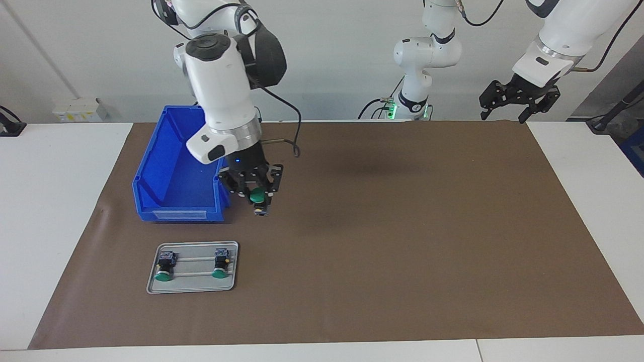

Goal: Place and press button with both arms
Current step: 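Carry the green button with the right gripper to the blue bin, then lower the button into the blue bin and open the right gripper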

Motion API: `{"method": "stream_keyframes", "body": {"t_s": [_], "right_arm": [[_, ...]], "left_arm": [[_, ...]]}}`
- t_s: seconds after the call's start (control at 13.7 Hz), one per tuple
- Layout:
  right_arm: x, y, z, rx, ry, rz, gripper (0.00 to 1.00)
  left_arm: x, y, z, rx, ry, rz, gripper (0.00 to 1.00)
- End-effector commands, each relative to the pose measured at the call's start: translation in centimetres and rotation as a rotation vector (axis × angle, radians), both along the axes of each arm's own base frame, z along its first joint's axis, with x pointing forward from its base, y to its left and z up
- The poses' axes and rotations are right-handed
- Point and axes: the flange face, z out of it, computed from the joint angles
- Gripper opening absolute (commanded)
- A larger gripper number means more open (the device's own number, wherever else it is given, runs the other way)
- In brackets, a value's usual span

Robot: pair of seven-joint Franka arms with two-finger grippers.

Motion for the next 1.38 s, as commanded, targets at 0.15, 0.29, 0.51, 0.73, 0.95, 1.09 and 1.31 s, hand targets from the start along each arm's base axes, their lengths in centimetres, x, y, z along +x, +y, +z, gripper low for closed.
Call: {"method": "stream_keyframes", "body": {"t_s": [0.15, 0.29, 0.51, 0.73, 0.95, 1.09, 1.31], "right_arm": [[-5.2, -10.3, -3.9, -0.012, 0.105, 0.138, 0.0], [-7.4, -13.2, -6.3, -0.01, 0.133, 0.156, 0.0], [-10.2, -17.2, -9.3, 0.001, 0.125, 0.218, 0.0], [-12.9, -19.3, -12.1, 0.004, 0.115, 0.232, 0.0], [-13.8, -19.6, -15.0, -0.008, 0.084, 0.219, 0.0], [-13.7, -19.9, -16.3, -0.001, 0.064, 0.199, 0.0], [-13.7, -20.1, -18.2, 0.012, 0.047, 0.205, 0.0]], "left_arm": [[-0.9, 0.2, 0.1, 0.019, 0.0, 0.007, 1.0], [-0.9, 0.2, 0.1, 0.019, 0.0, 0.007, 1.0], [-0.9, 0.2, 0.1, 0.019, 0.0, 0.007, 1.0], [-0.9, 0.2, 0.1, 0.019, 0.0, 0.007, 1.0], [-0.9, 0.2, 0.1, 0.019, 0.0, 0.008, 1.0], [-0.9, 0.2, 0.1, 0.019, 0.0, 0.007, 1.0], [-0.9, 0.2, 0.1, 0.019, 0.0, 0.008, 1.0]]}}
